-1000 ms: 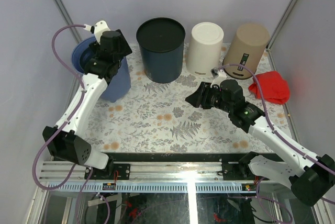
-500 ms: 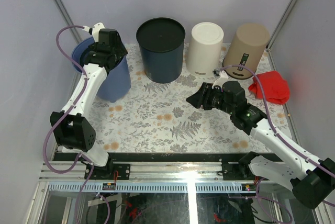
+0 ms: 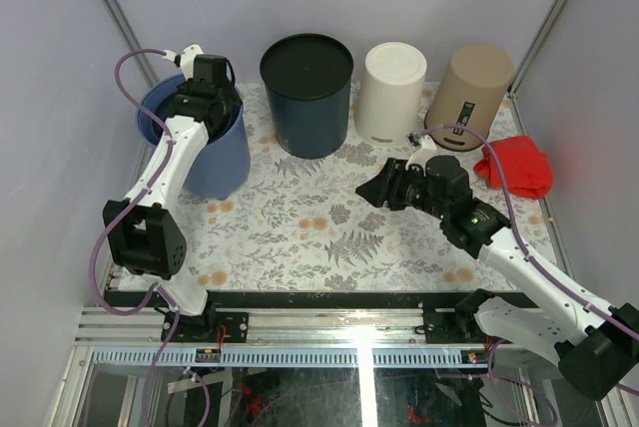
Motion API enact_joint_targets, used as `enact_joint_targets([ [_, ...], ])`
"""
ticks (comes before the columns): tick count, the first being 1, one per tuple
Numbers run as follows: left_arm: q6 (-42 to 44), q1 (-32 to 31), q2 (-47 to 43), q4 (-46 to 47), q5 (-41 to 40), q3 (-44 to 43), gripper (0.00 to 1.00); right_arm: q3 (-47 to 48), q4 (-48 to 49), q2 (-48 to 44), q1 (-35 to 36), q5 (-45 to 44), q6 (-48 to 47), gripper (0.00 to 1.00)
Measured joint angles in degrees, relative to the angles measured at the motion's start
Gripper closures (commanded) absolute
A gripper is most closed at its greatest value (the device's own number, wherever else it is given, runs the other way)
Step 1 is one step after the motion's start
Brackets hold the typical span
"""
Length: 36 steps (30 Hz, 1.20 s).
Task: Turn the large container upside down
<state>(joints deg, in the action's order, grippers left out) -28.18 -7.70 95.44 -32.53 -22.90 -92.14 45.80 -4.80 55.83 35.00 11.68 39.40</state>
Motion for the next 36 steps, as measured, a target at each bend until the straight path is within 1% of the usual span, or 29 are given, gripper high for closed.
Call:
enact_joint_targets([
  [1, 0.0, 0.0, 0.1, 0.0, 0.0, 0.0, 0.46, -0.1, 0.0, -0.1, 0.0, 0.0, 0.0, 0.46],
  [2, 0.0, 0.0, 0.3, 0.0, 0.0, 0.0, 0.49, -0.1, 0.0, -0.3, 0.0, 0.0, 0.0, 0.45],
  [4, 0.0, 0.0, 0.6, 0.1, 0.1, 0.0, 0.59, -0.2, 0.0, -0.4, 0.0, 0.0, 0.0, 0.45],
  [5, 0.0, 0.0, 0.8, 0.2, 0.2, 0.0, 0.61, -0.3, 0.0, -0.5, 0.0, 0.0, 0.0, 0.45],
  [8, 0.3, 0.0, 1.4, 0.2, 0.2, 0.0, 0.64, -0.6, 0.0, -1.0, 0.0, 0.0, 0.0, 0.45],
  [9, 0.3, 0.0, 1.4, 0.1, 0.2, 0.0, 0.69, -0.7, 0.0, -1.1, 0.0, 0.0, 0.0, 0.45],
  [12, 0.7, 0.0, 1.5, 0.1, 0.2, 0.0, 0.79, -0.7, 0.0, -1.4, 0.0, 0.0, 0.0, 0.45],
  [13, 0.7, 0.0, 1.5, 0.0, 0.2, 0.0, 0.84, -0.8, 0.0, -1.5, 0.0, 0.0, 0.0, 0.45],
  [15, 1.1, -0.1, 1.5, 0.0, 0.3, 0.0, 0.97, -0.8, 0.0, -1.5, 0.0, 0.0, 0.0, 0.45],
  [16, 1.1, -0.1, 1.5, -0.1, 0.3, 0.0, 1.00, -0.8, 0.0, -1.5, 0.0, 0.0, 0.1, 0.45],
  [21, 2.6, 0.0, 1.5, -2.6, -1.4, -2.0, 1.00, -0.8, 0.0, -1.5, 0.0, 0.0, 0.1, 0.45],
  [28, 2.7, 0.0, 0.9, -6.3, -1.5, -6.7, 1.00, -0.9, 0.0, -1.5, 0.0, 0.0, 0.1, 0.45],
  [36, 2.7, 0.0, -2.4, -10.7, -0.5, -12.7, 1.00, -0.9, 0.0, -1.6, 0.0, 0.0, 0.1, 0.45],
])
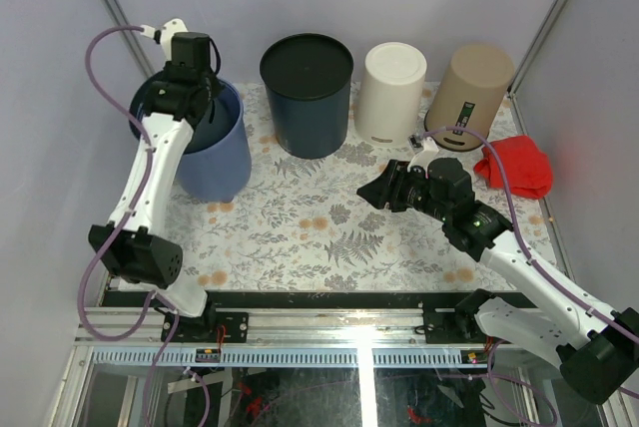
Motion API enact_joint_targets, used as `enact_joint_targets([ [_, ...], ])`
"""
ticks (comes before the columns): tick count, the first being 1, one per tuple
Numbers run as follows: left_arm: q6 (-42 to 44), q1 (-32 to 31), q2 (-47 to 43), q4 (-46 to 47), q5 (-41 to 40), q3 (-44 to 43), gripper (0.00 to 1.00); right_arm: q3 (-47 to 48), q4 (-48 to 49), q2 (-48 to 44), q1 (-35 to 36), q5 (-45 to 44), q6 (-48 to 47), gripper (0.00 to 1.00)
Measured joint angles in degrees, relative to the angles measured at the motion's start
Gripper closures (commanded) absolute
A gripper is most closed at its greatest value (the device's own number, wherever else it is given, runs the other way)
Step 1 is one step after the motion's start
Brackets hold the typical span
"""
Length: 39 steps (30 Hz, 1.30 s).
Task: Turn the large container upside down
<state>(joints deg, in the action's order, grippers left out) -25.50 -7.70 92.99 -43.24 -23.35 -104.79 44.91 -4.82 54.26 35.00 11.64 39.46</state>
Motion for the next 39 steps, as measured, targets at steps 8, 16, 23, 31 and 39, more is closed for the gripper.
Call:
enact_joint_targets([
  [8, 0.0, 0.0, -9.3, -0.9, 2.4, -3.5, 1.00, -0.7, 0.0, -0.1, 0.0, 0.0, 0.0, 0.45],
  [16, 0.3, 0.4, -18.6, 2.3, 12.3, -2.9, 1.00, -1.0, -0.2, -0.1, 0.0, -1.5, -1.3, 0.45],
  [23, -0.9, 0.4, -23.8, 9.0, 23.5, -0.7, 1.00, -1.0, -1.5, -0.5, 0.0, -5.0, -2.2, 0.45],
  [31, -4.2, 0.4, -25.6, 13.9, 31.2, 0.7, 1.00, -1.0, -2.7, -2.3, 0.0, -8.4, -2.3, 0.45],
  [39, -15.1, 0.0, -27.4, 24.5, 43.9, 11.5, 1.00, 0.2, -9.6, -5.3, -0.1, -20.2, -2.8, 0.43],
])
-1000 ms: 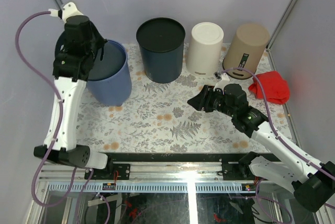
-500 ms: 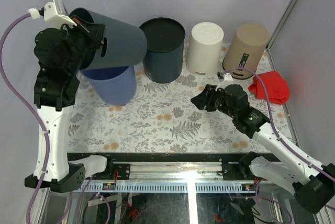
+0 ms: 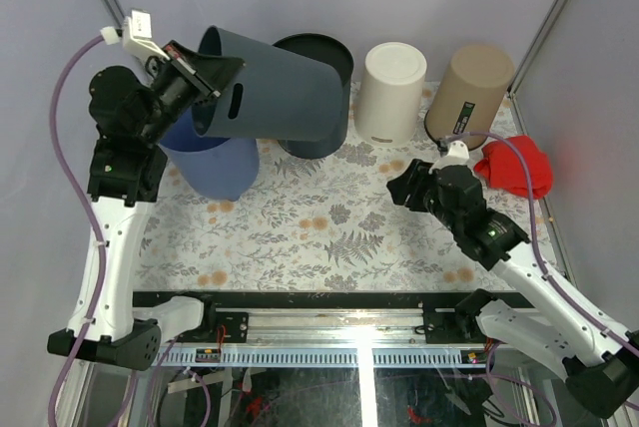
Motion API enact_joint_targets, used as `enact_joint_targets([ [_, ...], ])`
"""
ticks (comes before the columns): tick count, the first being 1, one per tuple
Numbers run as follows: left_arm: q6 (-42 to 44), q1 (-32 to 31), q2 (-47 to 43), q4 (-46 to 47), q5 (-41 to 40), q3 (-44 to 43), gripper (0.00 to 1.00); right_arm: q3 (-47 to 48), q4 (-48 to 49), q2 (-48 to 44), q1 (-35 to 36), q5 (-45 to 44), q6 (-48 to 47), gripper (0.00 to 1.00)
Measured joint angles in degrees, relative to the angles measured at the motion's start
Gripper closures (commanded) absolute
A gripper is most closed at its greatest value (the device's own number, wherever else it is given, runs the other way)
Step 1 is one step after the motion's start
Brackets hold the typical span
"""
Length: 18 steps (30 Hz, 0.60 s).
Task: Turn the large container upside down
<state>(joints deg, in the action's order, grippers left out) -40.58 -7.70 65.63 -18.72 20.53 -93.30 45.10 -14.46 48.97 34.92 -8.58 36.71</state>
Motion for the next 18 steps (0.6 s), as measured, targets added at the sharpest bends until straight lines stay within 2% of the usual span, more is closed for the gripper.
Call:
enact_joint_targets([
  [4, -3.9, -3.0, -0.3, 4.1, 1.6, 4.9, 1.00, 1.6, -3.4, -1.7, -0.5, -5.0, -0.3, 0.41],
  [8, -4.6, -11.5, -0.6, 5.8, -0.3, 8.5, 1.00, 2.7, -5.7, -3.9, -2.0, -8.2, -0.4, 0.40],
  [14, -3.3, -26.2, -0.4, 7.3, -8.0, 12.4, 1.00, 5.4, -8.5, -5.5, -3.6, -11.1, -1.4, 0.38],
  [18, -3.3, -30.9, -0.5, 9.1, -14.4, 18.3, 1.00, 7.9, -10.4, -6.4, -4.0, -13.8, -2.8, 0.36],
])
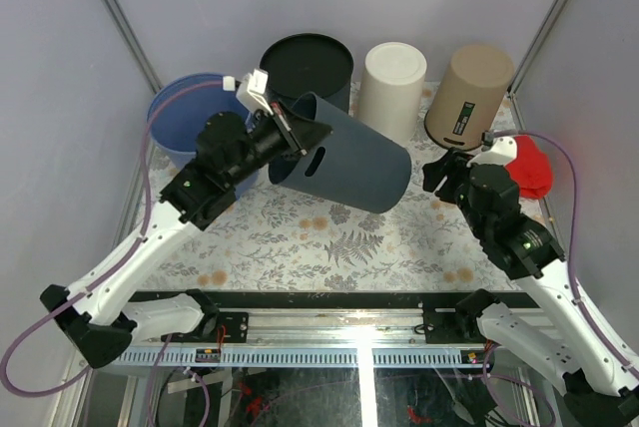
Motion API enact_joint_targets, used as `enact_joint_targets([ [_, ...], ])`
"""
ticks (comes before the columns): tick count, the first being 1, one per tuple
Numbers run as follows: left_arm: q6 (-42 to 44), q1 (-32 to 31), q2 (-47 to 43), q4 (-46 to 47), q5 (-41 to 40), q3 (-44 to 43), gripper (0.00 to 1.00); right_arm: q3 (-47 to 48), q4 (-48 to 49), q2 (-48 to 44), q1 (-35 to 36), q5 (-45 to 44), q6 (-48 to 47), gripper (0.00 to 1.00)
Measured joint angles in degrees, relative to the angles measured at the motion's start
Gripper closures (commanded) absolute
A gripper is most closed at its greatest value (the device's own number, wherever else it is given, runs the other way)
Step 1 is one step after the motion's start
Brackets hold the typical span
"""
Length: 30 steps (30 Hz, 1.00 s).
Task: Turn the large container upside down
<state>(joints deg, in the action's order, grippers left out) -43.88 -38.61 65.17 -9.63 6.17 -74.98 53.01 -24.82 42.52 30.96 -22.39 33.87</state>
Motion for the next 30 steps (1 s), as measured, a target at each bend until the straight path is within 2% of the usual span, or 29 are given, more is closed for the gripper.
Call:
enact_joint_targets([
  [5, 0.2, -5.0, 1.6, 1.1, -7.6, 6.1, 1.00, 2.8, -0.4, -0.8, -0.3, -1.2, -1.6, 0.35],
  [12, -1.8, -7.5, 3.7, 5.1, -11.7, 12.7, 1.00, 4.3, -0.6, 0.8, -0.5, 2.3, -2.9, 0.32],
  [16, -2.9, -7.5, 4.8, 6.9, -13.2, 13.9, 1.00, 4.3, -0.5, 3.8, -1.9, 9.4, -3.1, 0.32],
  [20, -3.8, -7.5, 4.9, 8.5, -13.7, 15.2, 1.00, 4.2, 0.2, 7.8, -6.5, 18.8, -3.1, 0.32],
  [30, -5.3, -7.5, 6.0, 12.7, -14.2, 16.6, 1.00, 3.7, 6.3, 14.0, -25.1, 41.7, 0.0, 0.32],
])
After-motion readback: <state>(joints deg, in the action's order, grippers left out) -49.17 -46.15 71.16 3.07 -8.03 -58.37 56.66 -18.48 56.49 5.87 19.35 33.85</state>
